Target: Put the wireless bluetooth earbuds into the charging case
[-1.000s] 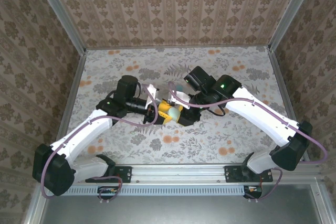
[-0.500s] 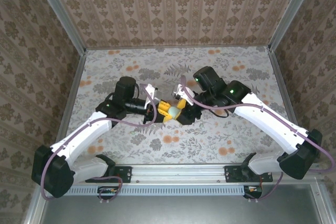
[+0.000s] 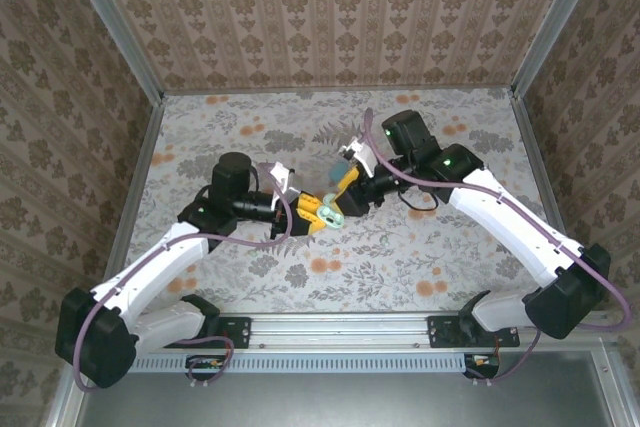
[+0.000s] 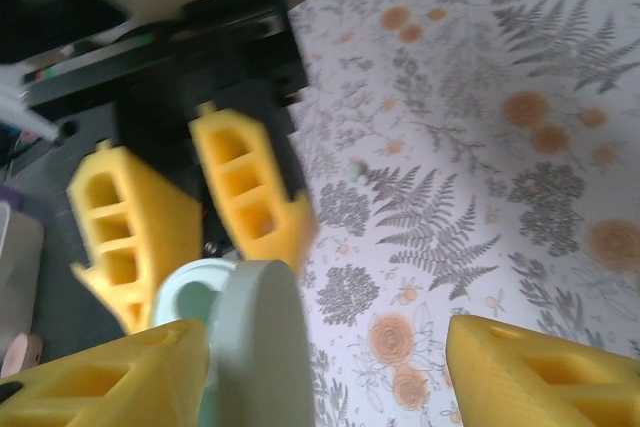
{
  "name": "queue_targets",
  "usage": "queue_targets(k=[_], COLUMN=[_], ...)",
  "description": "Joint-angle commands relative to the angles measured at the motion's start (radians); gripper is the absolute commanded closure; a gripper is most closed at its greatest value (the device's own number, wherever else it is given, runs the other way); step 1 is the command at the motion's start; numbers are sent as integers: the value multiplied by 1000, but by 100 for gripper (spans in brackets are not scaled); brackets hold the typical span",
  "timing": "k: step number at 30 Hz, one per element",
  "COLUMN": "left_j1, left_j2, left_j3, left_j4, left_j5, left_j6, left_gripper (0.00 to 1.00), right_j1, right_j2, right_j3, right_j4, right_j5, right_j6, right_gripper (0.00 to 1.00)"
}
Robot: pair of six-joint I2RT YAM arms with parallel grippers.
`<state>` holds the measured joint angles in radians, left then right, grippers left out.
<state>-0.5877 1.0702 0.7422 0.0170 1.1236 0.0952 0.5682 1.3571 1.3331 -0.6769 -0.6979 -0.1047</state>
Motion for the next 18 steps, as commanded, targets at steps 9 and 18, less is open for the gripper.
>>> queue_targets(k=[9,18], left_j1=[80,252], left_j2=[-71,-229], left_j3=[-88,-167], left_j4=[115,-5], left_j5=[-67,-241], left_j6=[-149,-179], left_gripper=[100,100], right_j1=[-37,-33], right_j2=[-28,-36], right_j3=[13,-17], right_j4=[79,70], right_j5=[18,310], right_j6=[199,477], right_gripper=[28,35])
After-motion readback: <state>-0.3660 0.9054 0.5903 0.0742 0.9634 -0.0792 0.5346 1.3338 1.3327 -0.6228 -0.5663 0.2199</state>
